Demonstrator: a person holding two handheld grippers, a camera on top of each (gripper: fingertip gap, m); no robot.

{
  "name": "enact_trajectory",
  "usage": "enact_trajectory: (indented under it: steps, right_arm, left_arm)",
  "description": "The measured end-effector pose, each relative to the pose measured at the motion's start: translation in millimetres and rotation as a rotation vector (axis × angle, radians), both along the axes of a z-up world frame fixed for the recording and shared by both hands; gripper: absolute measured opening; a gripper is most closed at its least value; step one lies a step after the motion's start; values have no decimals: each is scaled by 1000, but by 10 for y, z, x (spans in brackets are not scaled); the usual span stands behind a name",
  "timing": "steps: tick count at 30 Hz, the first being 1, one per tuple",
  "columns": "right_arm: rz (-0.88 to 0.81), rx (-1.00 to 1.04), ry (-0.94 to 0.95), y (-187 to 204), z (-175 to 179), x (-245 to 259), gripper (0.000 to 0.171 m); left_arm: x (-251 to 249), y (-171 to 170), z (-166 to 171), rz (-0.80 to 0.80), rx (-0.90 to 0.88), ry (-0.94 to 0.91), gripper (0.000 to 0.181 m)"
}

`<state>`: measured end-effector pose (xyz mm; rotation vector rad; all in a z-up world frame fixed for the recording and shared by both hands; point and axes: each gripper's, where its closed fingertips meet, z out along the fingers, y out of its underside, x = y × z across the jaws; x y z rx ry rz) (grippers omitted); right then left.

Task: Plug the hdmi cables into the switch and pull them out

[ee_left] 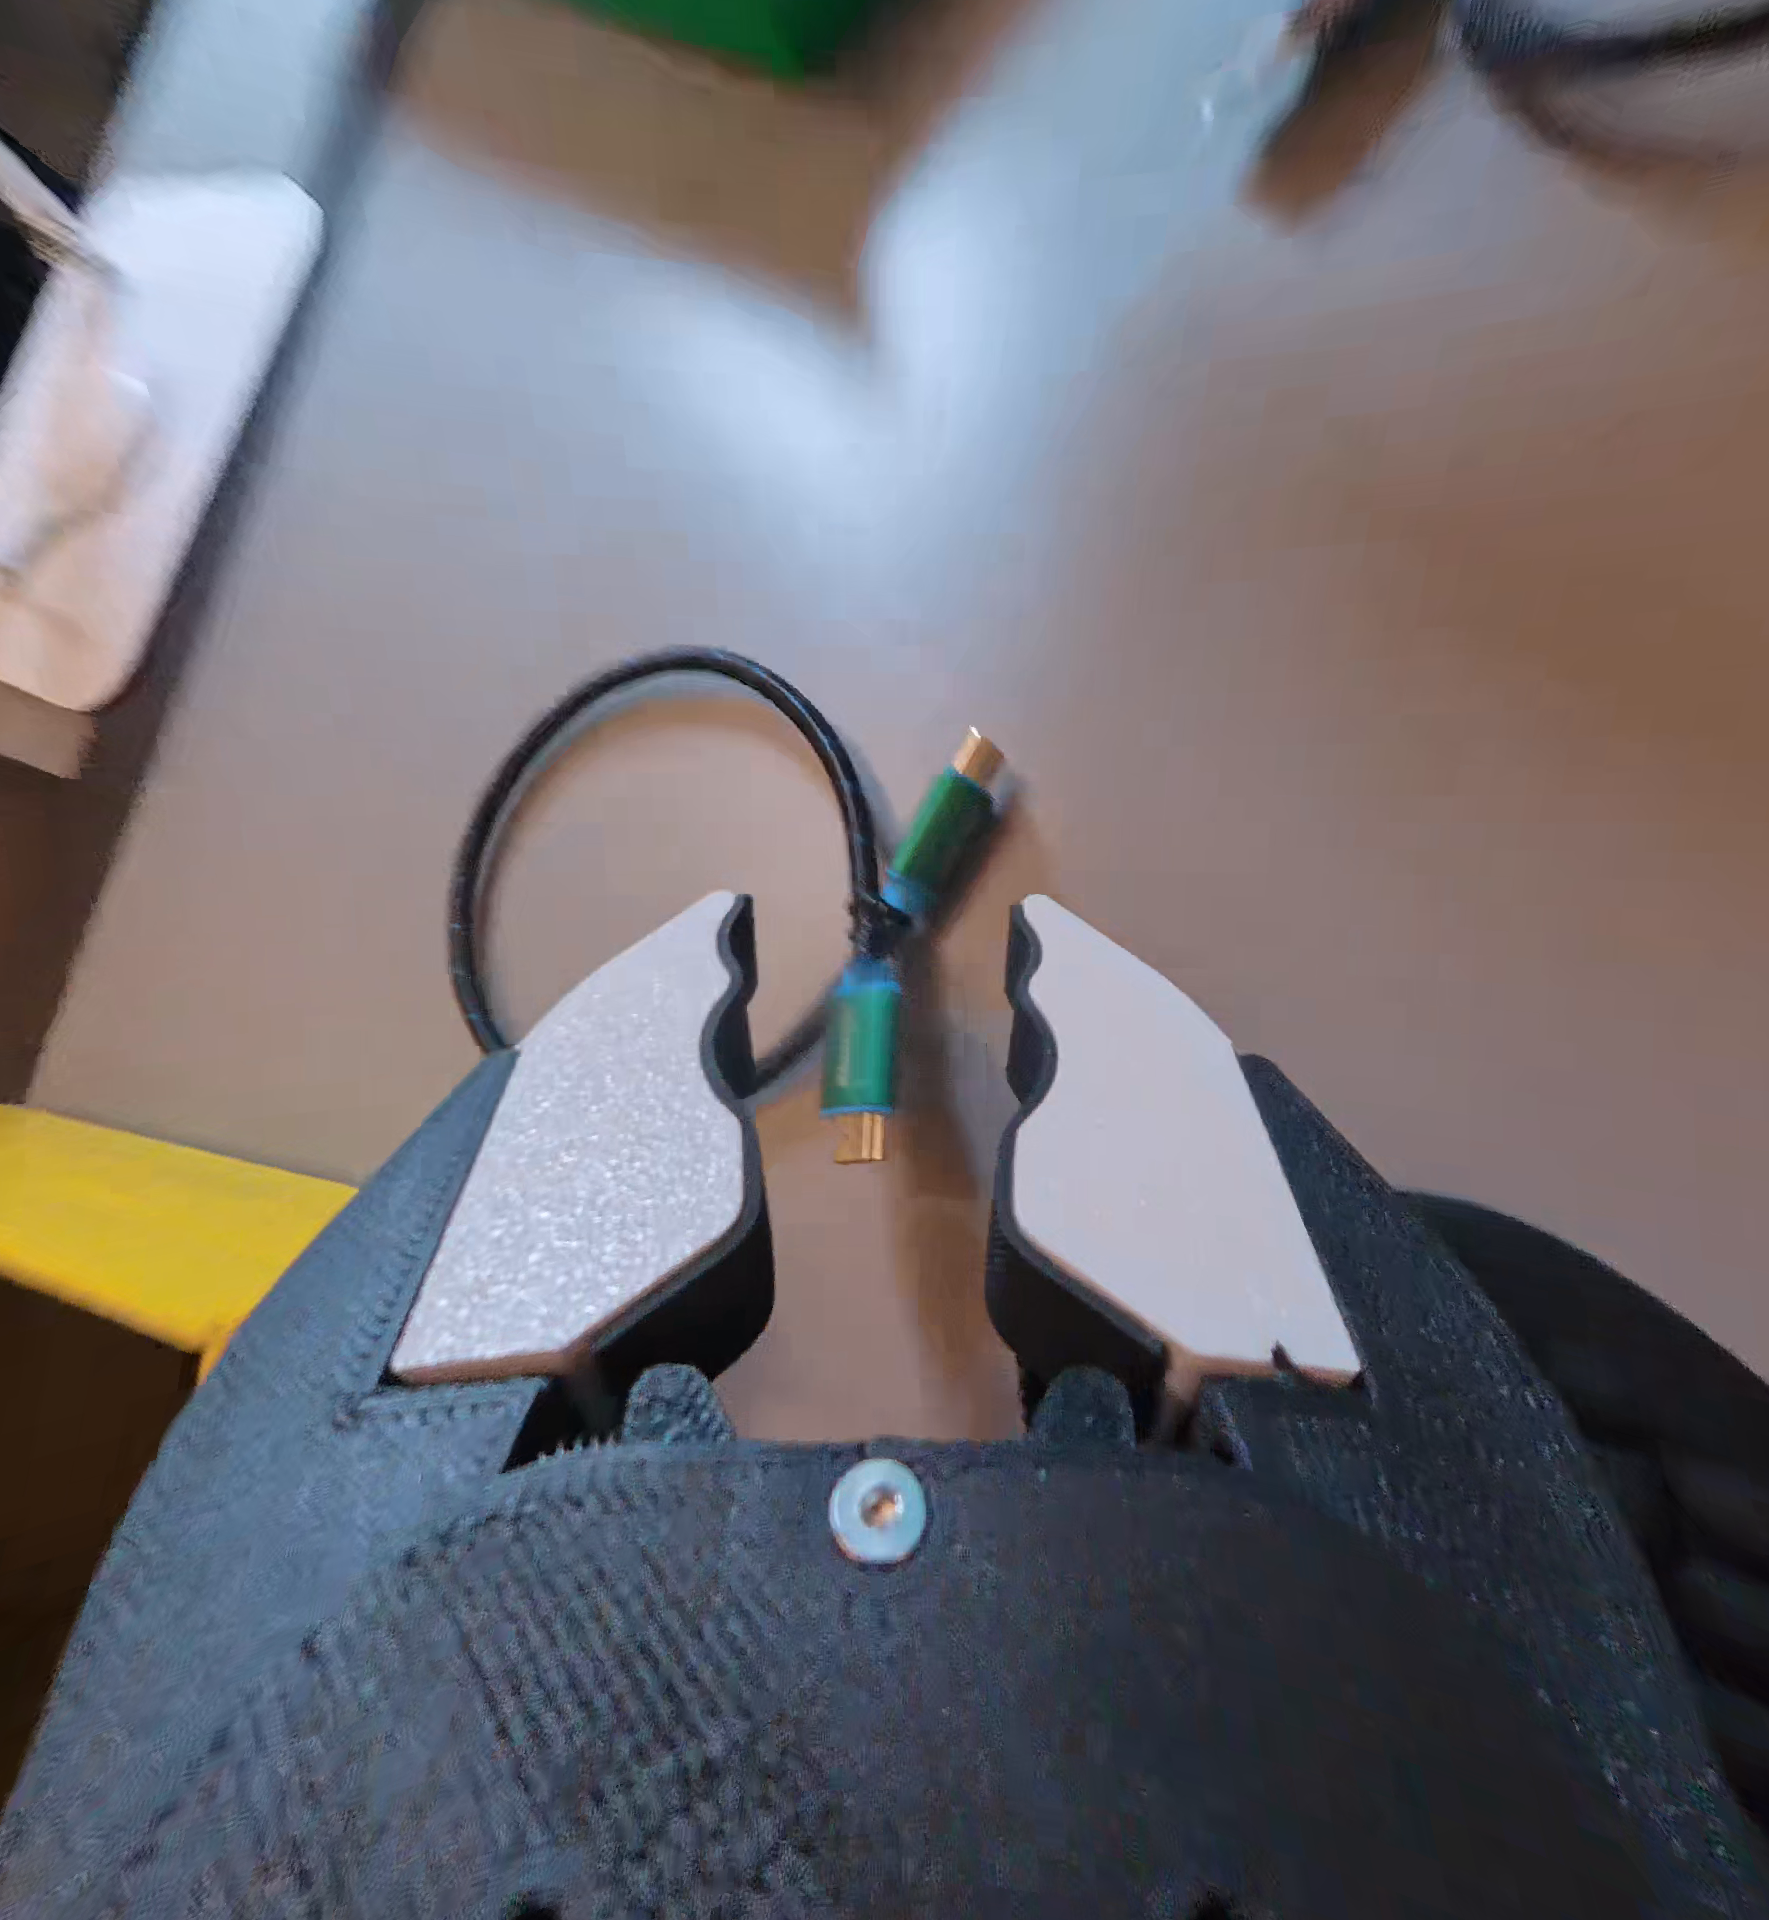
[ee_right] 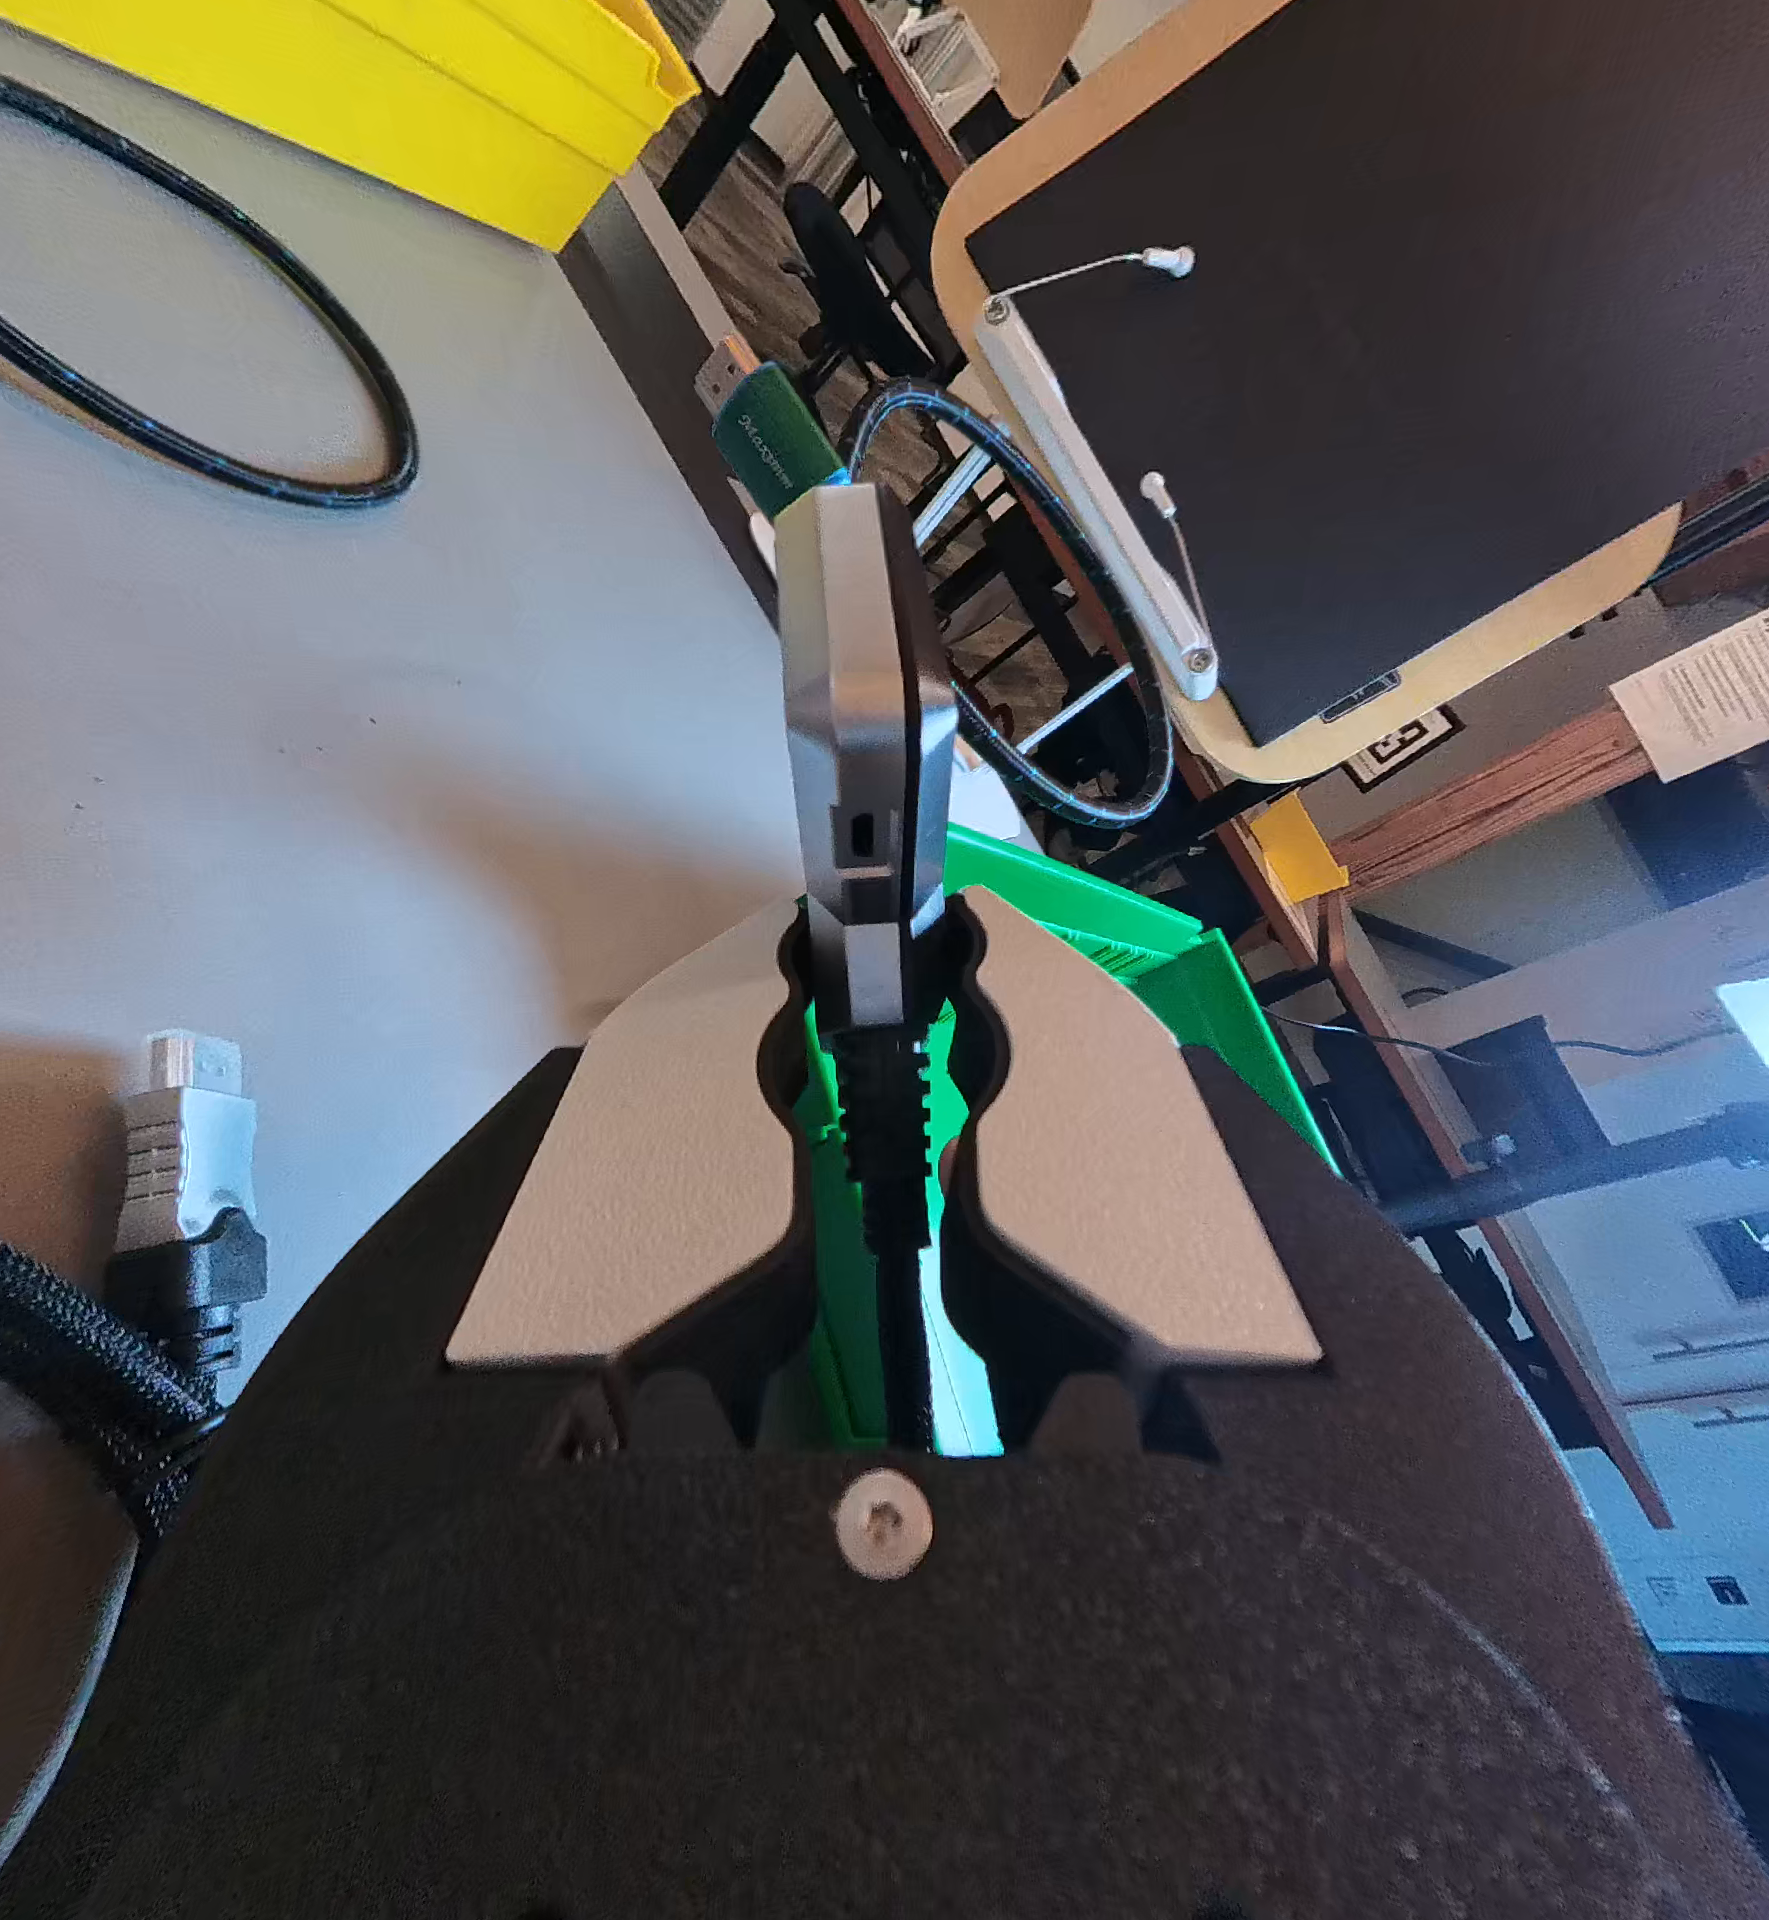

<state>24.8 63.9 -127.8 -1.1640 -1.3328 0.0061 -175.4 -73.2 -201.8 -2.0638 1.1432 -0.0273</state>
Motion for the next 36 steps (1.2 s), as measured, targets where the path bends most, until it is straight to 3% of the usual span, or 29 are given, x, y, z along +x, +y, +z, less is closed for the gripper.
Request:
enact_trajectory:
  steps: [1,6,8,10,16,21,24,31,36]
  right_arm:
    - [0,-2,-6,4,-17,-3,23]
    - [1,-7,-20,14,-63,-12,24]
    - [6,3,-20,5,-51,-9,23]
    - [13,19,-21,-7,-35,-10,24]
    - [35,55,-68,-12,-104,-29,24]
    - [-12,76,-99,63,-138,10,23]
    - [36,129,-126,-30,-148,-63,23]
    - [222,302,-188,-489,-176,-381,23]
    - [310,368,-210,-644,-245,-447,24]
  left_arm:
    - [0,-5,-115,-18,-51,40,49]
    - [-2,172,-397,-107,-259,172,48]
    - [87,158,-442,-168,-390,142,31]
    - [166,174,-454,-210,-450,135,25]
    - [234,524,-286,-115,-122,168,21]
    - [47,738,519,152,314,125,21]
    - [86,745,798,198,491,179,22]
    - [817,623,563,13,561,404,21]
    - [965,567,486,-47,606,453,21]
